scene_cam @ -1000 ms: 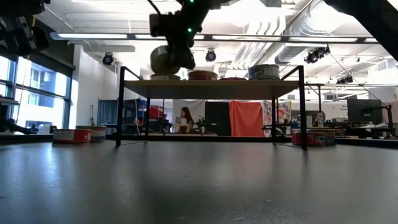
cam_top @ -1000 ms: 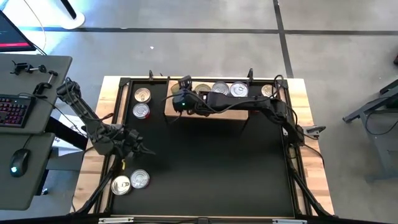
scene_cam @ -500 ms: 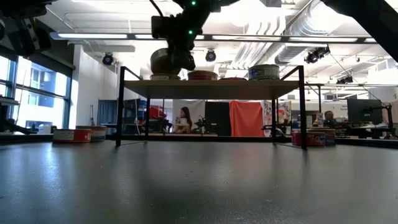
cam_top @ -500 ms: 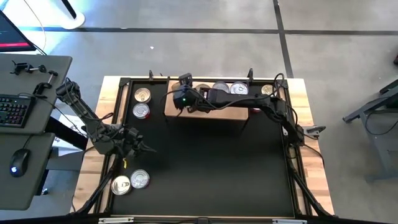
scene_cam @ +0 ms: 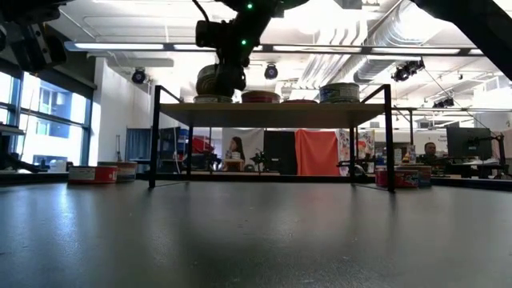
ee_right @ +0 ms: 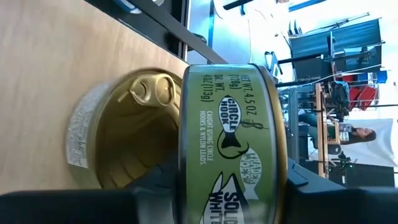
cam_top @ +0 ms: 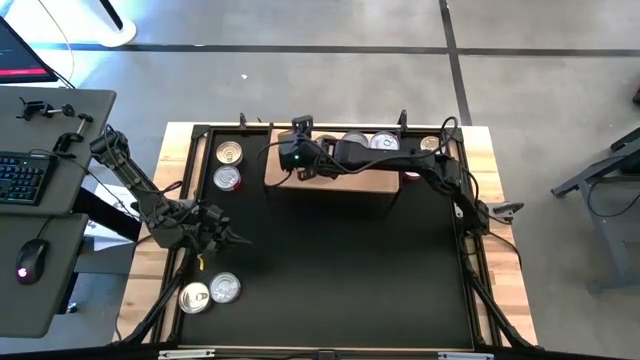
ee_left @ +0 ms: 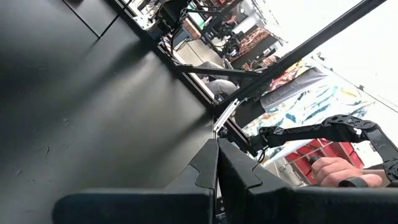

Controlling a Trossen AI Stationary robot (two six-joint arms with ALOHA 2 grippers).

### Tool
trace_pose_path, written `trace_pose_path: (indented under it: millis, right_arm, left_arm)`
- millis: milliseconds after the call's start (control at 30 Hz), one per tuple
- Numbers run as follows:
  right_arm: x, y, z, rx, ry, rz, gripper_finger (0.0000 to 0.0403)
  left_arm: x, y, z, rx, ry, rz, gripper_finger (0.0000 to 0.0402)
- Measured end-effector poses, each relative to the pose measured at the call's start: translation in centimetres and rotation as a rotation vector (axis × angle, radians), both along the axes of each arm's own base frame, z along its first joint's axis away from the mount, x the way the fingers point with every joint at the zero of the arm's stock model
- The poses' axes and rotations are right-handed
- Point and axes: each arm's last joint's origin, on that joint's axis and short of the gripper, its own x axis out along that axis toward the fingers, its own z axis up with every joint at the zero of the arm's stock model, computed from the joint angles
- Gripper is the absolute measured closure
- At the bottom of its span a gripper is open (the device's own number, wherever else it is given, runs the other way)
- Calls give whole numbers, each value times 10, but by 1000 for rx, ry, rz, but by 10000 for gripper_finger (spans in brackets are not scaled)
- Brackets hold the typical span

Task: Stack canned seafood by type on shelf
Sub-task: Stack the green tuna can on top of the green tuna can on the shelf

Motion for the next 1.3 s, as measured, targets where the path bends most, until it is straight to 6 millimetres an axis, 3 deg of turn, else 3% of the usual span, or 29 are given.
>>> trace_pose_path:
  millis: [1300]
  right_arm:
    - [0,-2,1,26,-8,33,273]
  left_arm:
    - [0,0,-1,6,8,-16,402]
